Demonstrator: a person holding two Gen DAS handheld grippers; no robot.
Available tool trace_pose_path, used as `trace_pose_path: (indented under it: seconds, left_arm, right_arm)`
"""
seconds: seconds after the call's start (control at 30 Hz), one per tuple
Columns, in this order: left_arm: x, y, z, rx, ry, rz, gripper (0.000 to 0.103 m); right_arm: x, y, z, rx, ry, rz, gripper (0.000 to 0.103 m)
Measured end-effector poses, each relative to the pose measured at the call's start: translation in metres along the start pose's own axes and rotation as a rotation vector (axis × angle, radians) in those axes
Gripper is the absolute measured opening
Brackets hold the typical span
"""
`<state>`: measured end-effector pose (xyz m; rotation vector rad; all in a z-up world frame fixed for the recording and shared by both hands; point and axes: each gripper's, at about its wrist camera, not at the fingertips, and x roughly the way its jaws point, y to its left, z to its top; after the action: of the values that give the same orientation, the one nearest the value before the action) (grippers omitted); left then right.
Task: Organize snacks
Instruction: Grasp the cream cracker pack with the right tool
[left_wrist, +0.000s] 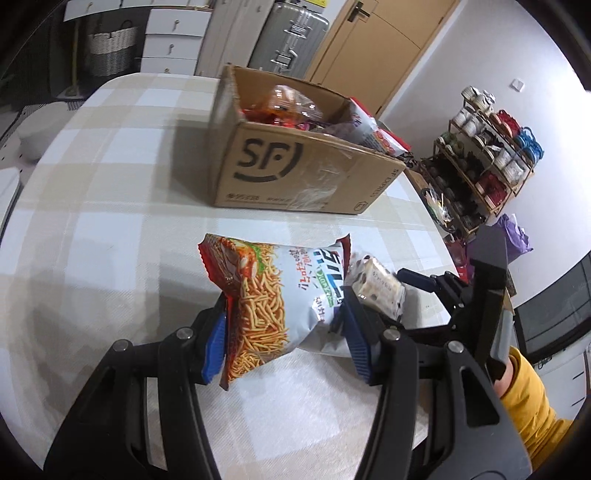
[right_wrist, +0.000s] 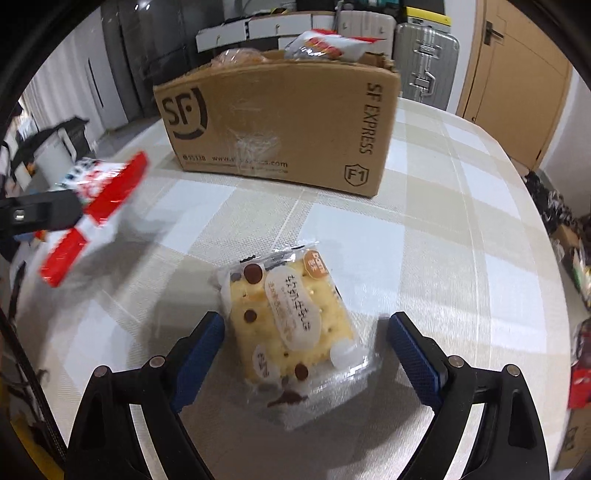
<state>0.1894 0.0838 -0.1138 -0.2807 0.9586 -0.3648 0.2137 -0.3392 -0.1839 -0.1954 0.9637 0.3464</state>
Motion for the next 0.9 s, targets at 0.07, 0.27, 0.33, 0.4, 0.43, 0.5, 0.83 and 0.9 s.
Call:
trace_pose_path:
  seconds: [0.07, 0.27, 0.33, 0.4, 0.43, 0.5, 0.83, 0.9]
  left_arm:
    - [-0.004, 0.002, -0.004, 0.001, -0.004, 0.006, 0.052]
    - [-0.026, 0.006, -0.018, 0.005, -0.029, 0.011, 0.052]
    - [-0.033, 0.008, -0.023, 0.006, -0.031, 0.008, 0.052]
    - [-0.034, 0.005, -0.027, 0.007, -0.031, 0.002, 0.052]
    - [-0.038, 0.006, -0.031, 0.007, -0.032, 0.001, 0.052]
    - [-0.037, 0.001, -0.032, 0.008, -0.033, -0.001, 0.052]
    - [-0.038, -0.012, -0.035, 0.004, -0.035, 0.0, 0.052]
    - [-0.039, -0.013, -0.037, 0.002, -0.036, 0.0, 0.052]
  right_arm:
    - [0.001, 0.003, 0.001, -0.016, -0.003, 0.004, 0.091]
    - [-0.004, 0.009, -0.003, -0.035, -0.051, 0.015, 0.075]
    - [-0.01, 0.017, -0.006, -0.056, -0.058, 0.024, 0.062]
    - [-0.013, 0.025, -0.008, -0.076, -0.068, -0.001, 0.059]
    - [-0.014, 0.028, -0.009, -0.081, -0.075, -0.017, 0.059]
    - [-0.016, 0.032, -0.011, -0.084, -0.078, -0.005, 0.059]
    - [-0.028, 0.035, -0.027, -0.068, -0.092, 0.032, 0.059]
    - [-0.031, 0.033, -0.025, -0.05, -0.096, 0.05, 0.059]
